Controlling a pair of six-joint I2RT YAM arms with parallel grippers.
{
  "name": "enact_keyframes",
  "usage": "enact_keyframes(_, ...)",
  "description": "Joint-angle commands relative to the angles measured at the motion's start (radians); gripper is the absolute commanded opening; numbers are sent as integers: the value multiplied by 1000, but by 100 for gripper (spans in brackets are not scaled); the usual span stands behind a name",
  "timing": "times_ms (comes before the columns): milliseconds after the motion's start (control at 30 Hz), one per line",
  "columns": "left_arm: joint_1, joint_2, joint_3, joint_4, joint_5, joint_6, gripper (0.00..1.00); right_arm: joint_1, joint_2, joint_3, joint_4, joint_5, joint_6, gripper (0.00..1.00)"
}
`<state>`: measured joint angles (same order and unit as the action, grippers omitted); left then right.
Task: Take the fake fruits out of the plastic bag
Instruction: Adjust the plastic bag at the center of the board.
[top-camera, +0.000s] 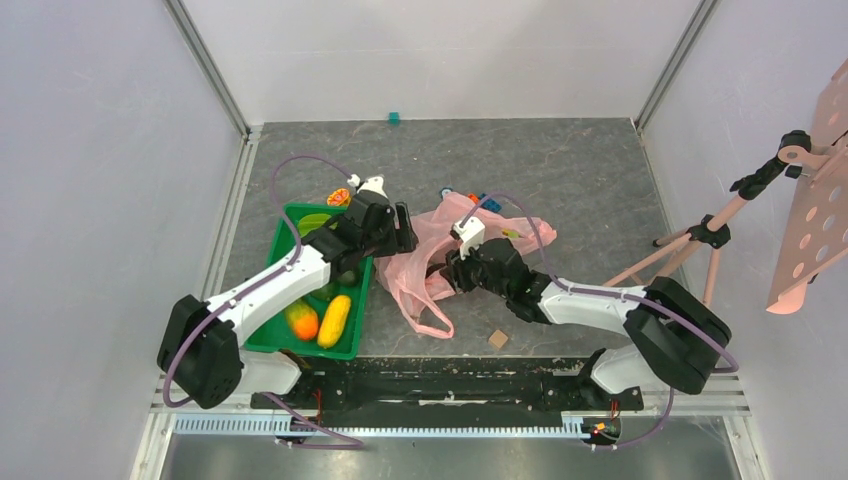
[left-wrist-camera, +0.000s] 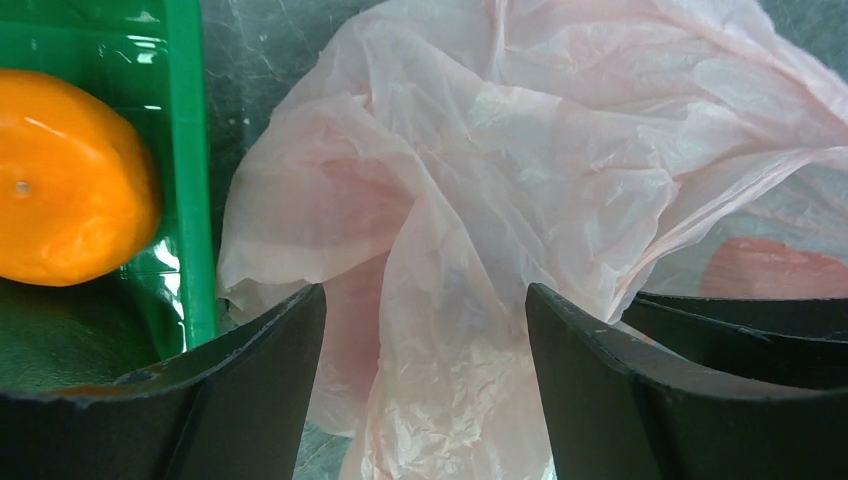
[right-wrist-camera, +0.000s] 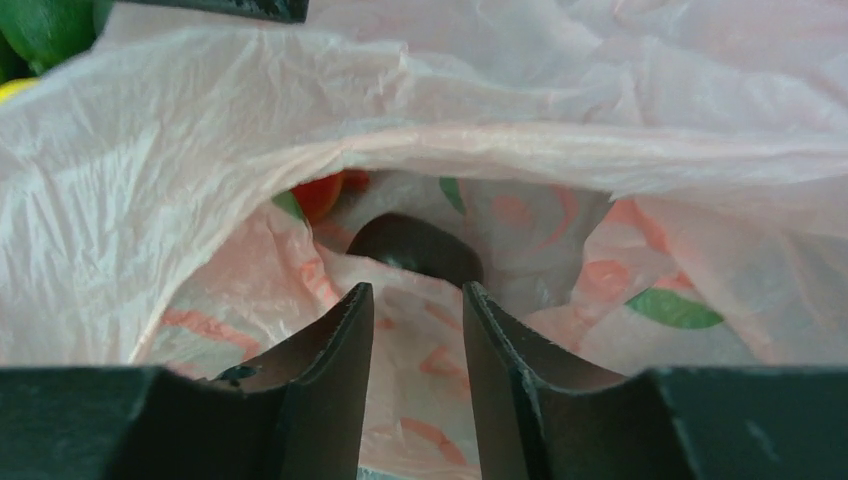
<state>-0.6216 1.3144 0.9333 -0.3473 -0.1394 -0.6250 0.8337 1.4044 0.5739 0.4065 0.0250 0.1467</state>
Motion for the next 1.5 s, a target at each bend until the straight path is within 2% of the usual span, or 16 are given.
enact_keyframes(0, -13, 6, -39, 84, 20, -17, 79, -1, 22, -59, 74, -62, 39, 38)
enact_keyframes(100, -17, 5, -65, 98, 23, -17, 79, 4, 14, -124, 102, -70, 74, 34)
enact_keyframes(267, -23, 10, -91, 118, 31, -19, 79, 26, 0, -216, 139, -36, 106, 35)
enact_keyframes(433, -24, 10, -99, 120, 28, -18, 79, 44, 23, -220, 112, 0, 103, 35)
enact_keyframes(533, -24, 9, -107, 124, 30, -18, 79, 52, -21, -206, 95, 16, 87, 36)
enact_keyframes(667, -24, 12, -121, 131, 31, -18, 79, 58, -96, -161, 55, 40, 67, 45)
enact_keyframes(767, -24, 9, -136, 135, 31, -19, 78, 58, -134, -134, 49, 58, 70, 57)
enact_keyframes(867, -24, 7, -157, 144, 33, -20, 76, 58, -142, -115, 62, 86, 94, 64)
enact_keyframes(1000, -24, -2, -195, 173, 47, -26, 71, 58, -103, -87, 82, 123, 132, 68)
enact_keyframes(1267, -24, -6, -208, 184, 50, -25, 71, 58, 21, -36, 151, 115, 177, 73)
enact_keyframes(1467, -24, -2, -210, 197, 61, -32, 77, 58, 82, 4, 185, 131, 196, 76)
